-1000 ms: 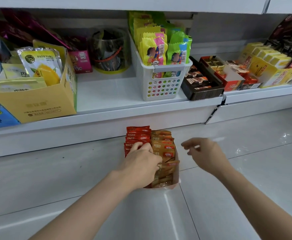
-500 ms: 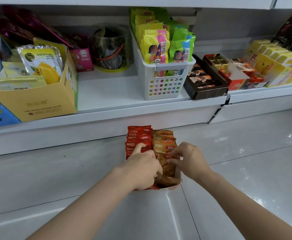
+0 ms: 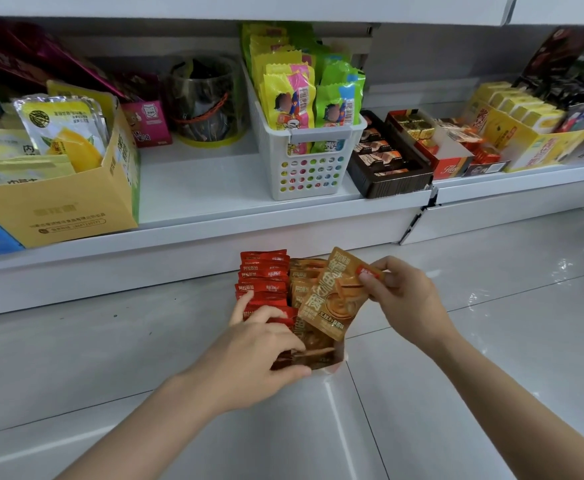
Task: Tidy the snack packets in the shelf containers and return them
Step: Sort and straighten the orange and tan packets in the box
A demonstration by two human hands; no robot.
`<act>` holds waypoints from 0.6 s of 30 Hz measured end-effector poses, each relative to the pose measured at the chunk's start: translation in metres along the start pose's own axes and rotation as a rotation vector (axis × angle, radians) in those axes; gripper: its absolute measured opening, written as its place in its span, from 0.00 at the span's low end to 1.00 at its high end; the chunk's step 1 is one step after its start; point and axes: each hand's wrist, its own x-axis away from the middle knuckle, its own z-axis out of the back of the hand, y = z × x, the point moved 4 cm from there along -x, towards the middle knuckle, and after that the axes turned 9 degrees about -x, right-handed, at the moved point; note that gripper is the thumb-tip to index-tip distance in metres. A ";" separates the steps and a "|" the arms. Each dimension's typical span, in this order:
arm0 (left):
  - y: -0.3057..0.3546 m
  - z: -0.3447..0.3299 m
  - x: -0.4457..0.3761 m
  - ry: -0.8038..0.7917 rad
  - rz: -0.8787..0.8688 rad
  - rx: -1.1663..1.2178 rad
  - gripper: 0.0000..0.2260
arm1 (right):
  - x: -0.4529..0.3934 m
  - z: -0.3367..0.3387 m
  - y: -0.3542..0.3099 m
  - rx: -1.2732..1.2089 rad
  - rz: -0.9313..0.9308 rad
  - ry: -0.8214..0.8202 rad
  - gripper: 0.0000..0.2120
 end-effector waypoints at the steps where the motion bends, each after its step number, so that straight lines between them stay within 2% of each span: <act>1: 0.004 -0.002 -0.001 0.014 -0.012 -0.064 0.24 | 0.003 -0.003 0.000 0.006 0.001 -0.009 0.08; 5: 0.024 -0.008 -0.010 0.198 -0.030 -0.218 0.02 | 0.013 -0.016 0.001 0.049 0.013 -0.037 0.08; 7: 0.022 -0.007 -0.019 0.192 -0.036 -0.170 0.06 | 0.014 -0.016 0.000 0.056 0.027 -0.023 0.08; 9: 0.015 -0.005 -0.022 0.083 -0.009 -0.141 0.05 | 0.010 -0.008 -0.004 0.008 0.034 0.017 0.07; 11: 0.010 -0.011 -0.020 -0.006 0.003 -0.171 0.12 | 0.005 0.001 -0.009 -0.051 0.028 0.047 0.06; 13: 0.014 -0.013 -0.013 0.008 -0.054 -0.112 0.20 | 0.001 0.008 -0.012 -0.120 -0.012 0.064 0.05; 15: 0.020 -0.007 -0.004 0.054 -0.073 0.079 0.28 | -0.001 0.011 -0.008 -0.254 -0.109 0.081 0.07; 18: 0.011 -0.005 0.005 0.086 0.086 0.464 0.24 | 0.002 0.009 0.000 -0.456 -0.251 0.101 0.08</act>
